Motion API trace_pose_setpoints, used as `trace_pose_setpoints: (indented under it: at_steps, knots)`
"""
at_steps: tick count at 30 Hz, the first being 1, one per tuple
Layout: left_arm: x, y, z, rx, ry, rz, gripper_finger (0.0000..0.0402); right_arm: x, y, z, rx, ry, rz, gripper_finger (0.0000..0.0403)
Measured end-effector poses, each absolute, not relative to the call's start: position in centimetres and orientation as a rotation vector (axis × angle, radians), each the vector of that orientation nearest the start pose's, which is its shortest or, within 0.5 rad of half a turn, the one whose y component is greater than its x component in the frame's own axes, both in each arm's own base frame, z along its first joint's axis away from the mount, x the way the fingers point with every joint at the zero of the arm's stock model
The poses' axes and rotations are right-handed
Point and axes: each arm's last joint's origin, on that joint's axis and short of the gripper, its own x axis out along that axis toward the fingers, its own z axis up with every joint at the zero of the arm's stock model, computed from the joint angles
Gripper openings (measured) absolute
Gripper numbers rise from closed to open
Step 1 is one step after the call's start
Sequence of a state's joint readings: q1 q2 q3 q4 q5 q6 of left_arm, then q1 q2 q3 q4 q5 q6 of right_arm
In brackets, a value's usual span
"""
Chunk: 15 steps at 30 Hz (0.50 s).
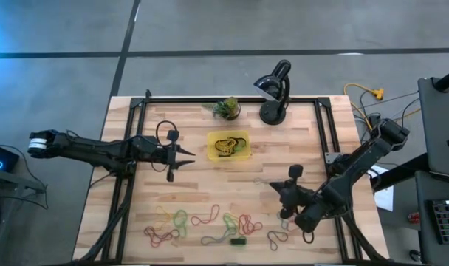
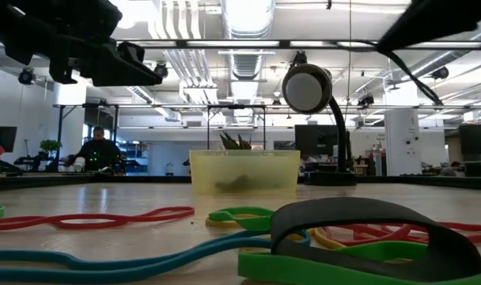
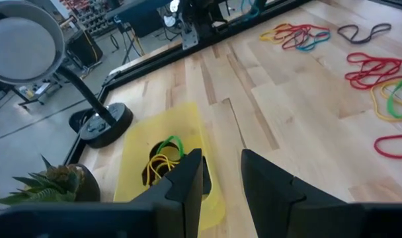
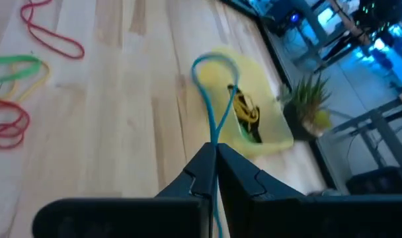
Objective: Pick and place rubber bands into bin
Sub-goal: Put the blue rubber band in the yellow bin
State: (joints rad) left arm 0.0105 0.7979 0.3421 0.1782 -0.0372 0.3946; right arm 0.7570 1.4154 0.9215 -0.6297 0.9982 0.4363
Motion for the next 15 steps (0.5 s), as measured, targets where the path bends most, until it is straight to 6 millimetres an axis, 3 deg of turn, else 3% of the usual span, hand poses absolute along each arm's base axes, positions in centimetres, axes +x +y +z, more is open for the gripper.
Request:
trace_pose_setpoints:
  at_steps: [8,15]
  knots:
    - [17.5,0.3,21.1,0.374,0.283,-0.007,0.0089,24.0,13.9,23.4,-0.512,0.583,-0.386,0.0008]
    - [17.5,0.3,21.1,0.373,0.283,-0.008,0.0089,27.2,9.8,24.0,-0.451,0.58,-0.39,0.0008]
